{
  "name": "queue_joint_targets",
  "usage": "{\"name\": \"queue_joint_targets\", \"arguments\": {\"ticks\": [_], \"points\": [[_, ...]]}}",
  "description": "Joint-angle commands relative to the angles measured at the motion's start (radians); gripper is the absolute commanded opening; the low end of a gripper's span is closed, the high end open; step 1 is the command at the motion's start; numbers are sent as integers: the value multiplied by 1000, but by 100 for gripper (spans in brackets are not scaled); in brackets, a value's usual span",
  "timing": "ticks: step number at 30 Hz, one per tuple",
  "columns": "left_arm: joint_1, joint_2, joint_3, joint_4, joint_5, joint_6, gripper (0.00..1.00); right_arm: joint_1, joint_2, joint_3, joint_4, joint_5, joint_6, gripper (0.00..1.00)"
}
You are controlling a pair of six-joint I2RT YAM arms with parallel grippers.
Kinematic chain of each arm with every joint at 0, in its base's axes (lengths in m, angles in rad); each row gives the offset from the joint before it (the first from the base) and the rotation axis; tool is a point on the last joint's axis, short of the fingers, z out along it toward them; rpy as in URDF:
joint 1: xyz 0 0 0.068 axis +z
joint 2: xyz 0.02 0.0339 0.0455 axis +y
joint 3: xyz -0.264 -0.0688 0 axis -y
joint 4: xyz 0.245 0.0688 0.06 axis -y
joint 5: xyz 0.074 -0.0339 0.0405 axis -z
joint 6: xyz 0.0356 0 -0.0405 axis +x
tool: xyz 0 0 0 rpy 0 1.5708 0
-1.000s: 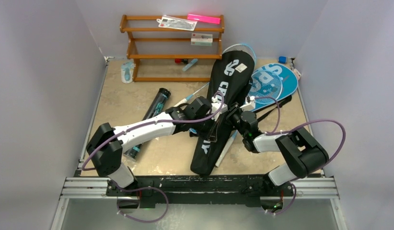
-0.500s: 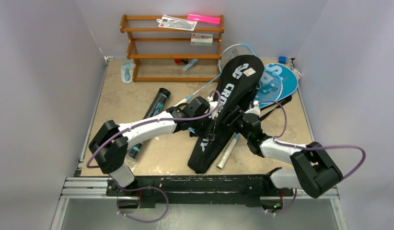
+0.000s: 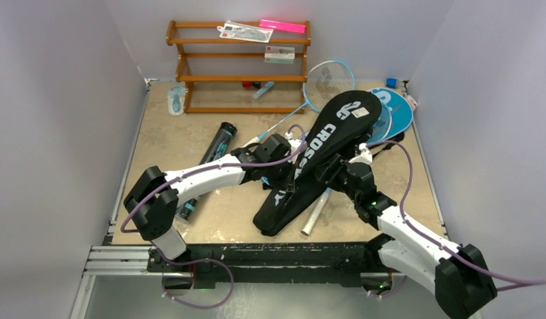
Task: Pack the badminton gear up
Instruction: Zip the racket bag at the center of the board.
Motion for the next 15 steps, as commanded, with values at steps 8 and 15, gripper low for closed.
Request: {"name": "queue_joint_targets", "arguments": {"ticks": [8,15], "points": [[46,-133,10,-128,-235,76,0,-40,-104,197,-273,-64,-225,86],[100,-228,-53,-214,-307,94,0,-237,12,351,-380,-162,-184,90]]}}
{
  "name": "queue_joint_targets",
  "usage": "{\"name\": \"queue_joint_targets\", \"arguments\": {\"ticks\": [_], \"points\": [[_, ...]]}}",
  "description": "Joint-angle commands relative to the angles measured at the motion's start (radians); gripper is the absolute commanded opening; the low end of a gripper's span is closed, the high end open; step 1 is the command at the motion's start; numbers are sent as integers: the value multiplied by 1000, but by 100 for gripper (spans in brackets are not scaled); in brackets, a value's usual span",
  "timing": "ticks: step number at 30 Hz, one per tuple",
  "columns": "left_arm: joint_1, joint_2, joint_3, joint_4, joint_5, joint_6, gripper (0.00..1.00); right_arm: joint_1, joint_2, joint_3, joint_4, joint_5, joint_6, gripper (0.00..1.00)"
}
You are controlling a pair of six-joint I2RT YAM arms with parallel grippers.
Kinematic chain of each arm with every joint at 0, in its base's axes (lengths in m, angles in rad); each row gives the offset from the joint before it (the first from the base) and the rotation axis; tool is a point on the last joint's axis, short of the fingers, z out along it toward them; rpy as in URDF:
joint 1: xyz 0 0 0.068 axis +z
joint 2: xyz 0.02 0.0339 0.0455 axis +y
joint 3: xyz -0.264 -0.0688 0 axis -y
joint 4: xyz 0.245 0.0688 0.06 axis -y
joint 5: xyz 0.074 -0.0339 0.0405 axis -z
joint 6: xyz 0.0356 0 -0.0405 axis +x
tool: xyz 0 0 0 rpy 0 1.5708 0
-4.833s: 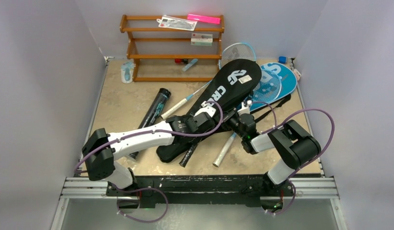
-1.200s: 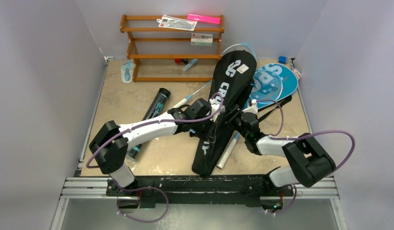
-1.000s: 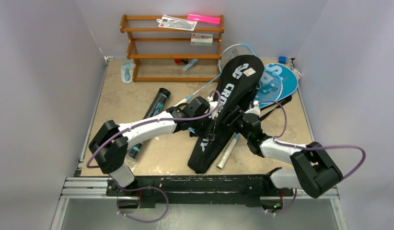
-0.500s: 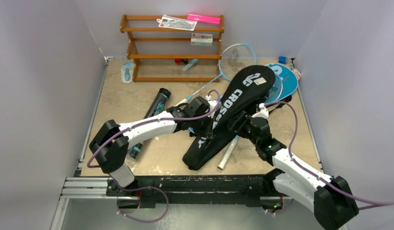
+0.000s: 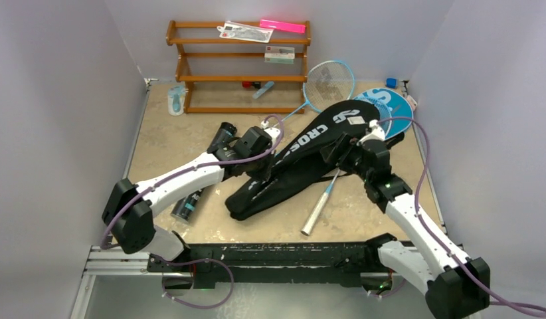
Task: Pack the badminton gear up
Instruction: Zip the racket bag at the center of the board.
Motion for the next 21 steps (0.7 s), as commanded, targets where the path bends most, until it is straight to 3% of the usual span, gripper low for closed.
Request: {"name": "queue_joint_targets", "arguments": {"ticks": [1,6,11,16,21], "points": [[34,-102,-52,-61,-80,26,0,-147,84,116,-118,-72,28,90],[71,-140,-91,-67,-74,34,0,-255,160,191,-152,-59,96,98],[84,-143,-101,-78,-86,46,0,-359,224,165,-68,-68,191,99],[91,-149,-101,-92,-96,54,0,-425,310,140,60,-68,278,90],[94,-151,-106,-94,-103,59,0,-442,416,195,111,-40,301,74]]}}
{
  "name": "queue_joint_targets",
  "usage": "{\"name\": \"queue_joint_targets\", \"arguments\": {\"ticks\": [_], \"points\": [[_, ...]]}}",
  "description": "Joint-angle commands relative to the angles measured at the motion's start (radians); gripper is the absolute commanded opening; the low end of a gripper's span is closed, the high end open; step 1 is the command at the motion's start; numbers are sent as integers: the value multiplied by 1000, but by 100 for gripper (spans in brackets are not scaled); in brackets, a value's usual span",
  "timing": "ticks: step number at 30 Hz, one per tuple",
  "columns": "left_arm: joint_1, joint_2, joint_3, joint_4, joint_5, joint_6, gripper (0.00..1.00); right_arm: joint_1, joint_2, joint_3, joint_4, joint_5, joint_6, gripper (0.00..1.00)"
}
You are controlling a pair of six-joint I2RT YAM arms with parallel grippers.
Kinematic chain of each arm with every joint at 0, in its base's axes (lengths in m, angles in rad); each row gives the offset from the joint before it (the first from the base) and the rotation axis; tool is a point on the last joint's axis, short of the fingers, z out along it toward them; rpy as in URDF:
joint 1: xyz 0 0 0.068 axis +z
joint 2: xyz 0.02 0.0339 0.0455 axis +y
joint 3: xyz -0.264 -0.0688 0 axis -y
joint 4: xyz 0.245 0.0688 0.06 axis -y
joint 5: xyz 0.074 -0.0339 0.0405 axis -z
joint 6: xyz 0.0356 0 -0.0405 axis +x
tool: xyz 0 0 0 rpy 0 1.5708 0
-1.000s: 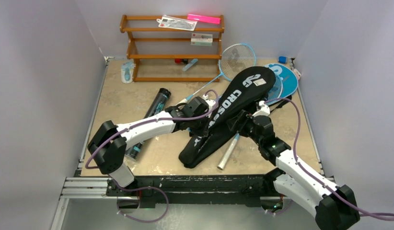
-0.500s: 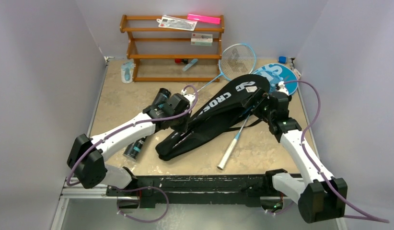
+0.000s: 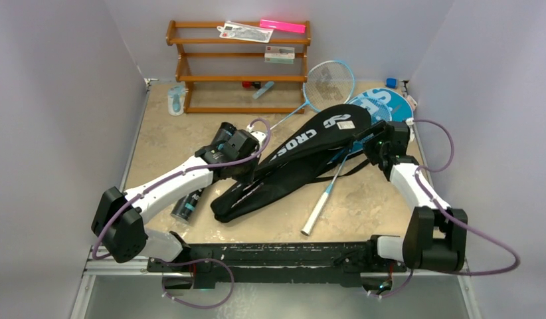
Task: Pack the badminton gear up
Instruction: Zip the racket bag at the center of the board.
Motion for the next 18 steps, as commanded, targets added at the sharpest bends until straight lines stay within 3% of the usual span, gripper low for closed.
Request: {"name": "queue_joint_targets", "arguments": {"ticks": [1,11,14,18], "points": [[12,-39,-5,-1,-32,15,0,-10,76,57,93,15,57,73],[13,-31,-24,16,-11,13,0,-43,256,114,239,54,12,60],[13,-31,-19,13,-13,15,0,-48,301,140,247,21,18,32],[13,-39,-17,12,-9,21,0,-50,258,107,280,-27,28,18]]}}
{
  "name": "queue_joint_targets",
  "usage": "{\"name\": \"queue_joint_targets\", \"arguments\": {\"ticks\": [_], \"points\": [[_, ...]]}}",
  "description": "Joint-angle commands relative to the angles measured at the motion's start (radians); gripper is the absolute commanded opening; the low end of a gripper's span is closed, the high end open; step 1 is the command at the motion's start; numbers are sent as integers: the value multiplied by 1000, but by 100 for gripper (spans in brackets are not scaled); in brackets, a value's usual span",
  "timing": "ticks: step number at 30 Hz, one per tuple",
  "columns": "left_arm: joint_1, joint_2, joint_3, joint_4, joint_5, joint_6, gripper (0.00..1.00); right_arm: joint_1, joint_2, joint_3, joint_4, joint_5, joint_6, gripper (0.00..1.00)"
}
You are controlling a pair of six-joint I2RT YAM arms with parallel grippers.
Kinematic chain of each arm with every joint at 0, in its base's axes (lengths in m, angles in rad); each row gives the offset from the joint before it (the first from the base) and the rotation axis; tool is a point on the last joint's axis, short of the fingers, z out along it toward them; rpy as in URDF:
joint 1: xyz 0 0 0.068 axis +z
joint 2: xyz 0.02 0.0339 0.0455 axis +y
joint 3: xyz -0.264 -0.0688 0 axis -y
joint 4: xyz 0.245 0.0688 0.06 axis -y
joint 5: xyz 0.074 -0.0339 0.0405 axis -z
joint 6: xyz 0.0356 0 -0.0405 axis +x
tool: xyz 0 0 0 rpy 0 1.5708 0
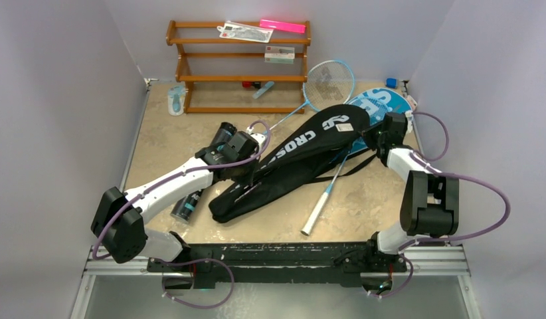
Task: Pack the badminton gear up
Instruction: Zip the racket bag at the center of the board.
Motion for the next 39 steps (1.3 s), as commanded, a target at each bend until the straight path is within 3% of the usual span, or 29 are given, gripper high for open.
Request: {"name": "queue_joint_targets", "arguments": {"ticks": [1,4,9,11,16,21,24,27,33,39], "points": [[11,-37,6,9,-6,14,0,-7,-62,14,41,-38,2,13],[10,-44,18,13,15,19,3,-7,-102,68,-81,-79,-17,6],[9,-74,51,48,134,42,27,-6,-177,156,-297,-70,-19,5],[6,-85,71,65,192,44,32,-6,-197,185,-386,-59,-5,5],[-37,-84,128,127,275,34,35,-6,-235,246,-579,-45,51,5],[-125,-16,195,192,192,41,38,-6,-294,227,-599,-109,89,4],[-195,16,227,237,-22,73,62,-5,-327,215,-594,-137,104,4],[-210,44,242,325,-89,155,70,-5,-346,227,-615,-146,102,4],[-209,223,402,306,-89,225,77,-5,-358,224,-624,-209,99,4],[-208,350,518,316,122,234,80,-5,-364,220,-628,-253,97,3]]}}
